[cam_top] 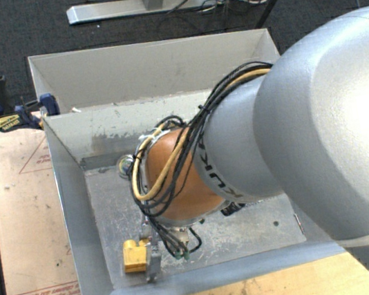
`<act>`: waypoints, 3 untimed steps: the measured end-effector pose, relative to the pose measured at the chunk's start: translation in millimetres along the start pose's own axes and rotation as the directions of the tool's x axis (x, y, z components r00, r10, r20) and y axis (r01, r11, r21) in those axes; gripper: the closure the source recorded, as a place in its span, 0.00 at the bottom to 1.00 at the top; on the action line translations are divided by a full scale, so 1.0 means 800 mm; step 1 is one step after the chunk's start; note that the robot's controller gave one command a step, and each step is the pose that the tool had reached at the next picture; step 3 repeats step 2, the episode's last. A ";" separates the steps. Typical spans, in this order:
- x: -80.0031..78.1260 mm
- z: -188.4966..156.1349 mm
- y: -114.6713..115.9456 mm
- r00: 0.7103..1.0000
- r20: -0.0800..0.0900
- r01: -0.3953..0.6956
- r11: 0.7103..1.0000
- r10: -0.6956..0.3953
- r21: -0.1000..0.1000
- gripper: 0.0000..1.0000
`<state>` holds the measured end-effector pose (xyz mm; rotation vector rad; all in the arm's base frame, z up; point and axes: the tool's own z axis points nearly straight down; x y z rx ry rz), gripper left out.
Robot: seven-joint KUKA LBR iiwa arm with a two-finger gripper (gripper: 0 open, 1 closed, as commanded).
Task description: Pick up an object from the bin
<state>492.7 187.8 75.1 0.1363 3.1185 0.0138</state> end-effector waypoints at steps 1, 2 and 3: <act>-0.019 -0.108 -0.008 1.000 -0.011 -0.008 1.000 0.008 0.005 1.00; -0.024 -0.209 -0.009 1.000 -0.011 -0.010 1.000 0.010 0.005 1.00; -0.024 -0.209 -0.009 1.000 -0.011 -0.010 1.000 0.010 0.005 1.00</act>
Offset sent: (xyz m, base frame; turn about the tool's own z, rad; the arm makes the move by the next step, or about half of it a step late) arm 0.0099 -0.0091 0.0827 0.0070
